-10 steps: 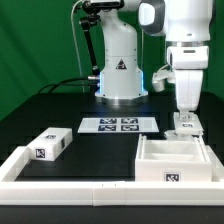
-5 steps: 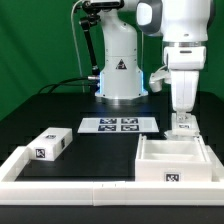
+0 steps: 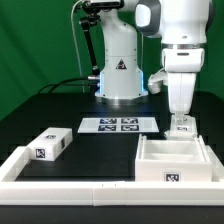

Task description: Assemble cabinet

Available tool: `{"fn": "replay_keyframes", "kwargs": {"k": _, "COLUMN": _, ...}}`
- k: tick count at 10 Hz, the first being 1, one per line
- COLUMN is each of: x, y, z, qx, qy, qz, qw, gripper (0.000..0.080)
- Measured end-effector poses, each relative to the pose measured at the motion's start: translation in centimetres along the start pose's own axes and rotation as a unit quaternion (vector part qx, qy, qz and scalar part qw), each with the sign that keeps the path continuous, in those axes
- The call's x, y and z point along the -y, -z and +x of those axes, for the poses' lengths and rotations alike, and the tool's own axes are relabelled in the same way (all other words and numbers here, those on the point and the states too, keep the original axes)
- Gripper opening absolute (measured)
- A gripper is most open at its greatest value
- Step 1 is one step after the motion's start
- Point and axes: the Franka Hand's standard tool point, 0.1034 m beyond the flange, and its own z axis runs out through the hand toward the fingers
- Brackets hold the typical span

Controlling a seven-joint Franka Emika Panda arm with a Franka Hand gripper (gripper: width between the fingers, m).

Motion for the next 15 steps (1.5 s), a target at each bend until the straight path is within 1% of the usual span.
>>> {"fn": "replay_keyframes", "kwargs": {"k": 3, "x": -0.1, "y": 0.0, "z": 0.0, "qx": 0.001, "qy": -0.001, "qz": 0.001, "qw": 1.000, "gripper": 0.0069}}
{"fn": "replay_keyframes", "kwargs": {"k": 5, "x": -1.0, "y": 0.5, "z": 0.2, "qx": 0.000, "qy": -0.001, "qz": -0.004, "qw": 1.000, "gripper": 0.0069}}
{"fn": "replay_keyframes", "kwargs": {"k": 6, "x": -1.0, "y": 0.4, "z": 0.2, "qx": 0.002, "qy": -0.001, "qz": -0.001, "qw": 1.000, "gripper": 0.0069}}
{"fn": "replay_keyframes", "kwargs": {"k": 9, "x": -0.8, "y": 0.0, "z": 0.1, "qx": 0.002, "qy": 0.001, "qz": 0.001, "qw": 1.000, "gripper": 0.0069}}
{"fn": "replay_keyframes", "kwargs": {"k": 12, "x": -0.9, "y": 0.0, "z": 0.1, "qx": 0.002, "qy": 0.001, "qz": 0.002, "qw": 1.000, "gripper": 0.0069}}
{"fn": "replay_keyframes", "kwargs": {"k": 15, "x": -1.9, "y": 0.2, "z": 0.2, "qx": 0.001, "qy": -0.002, "qz": -0.002, "qw": 1.000, "gripper": 0.0069}}
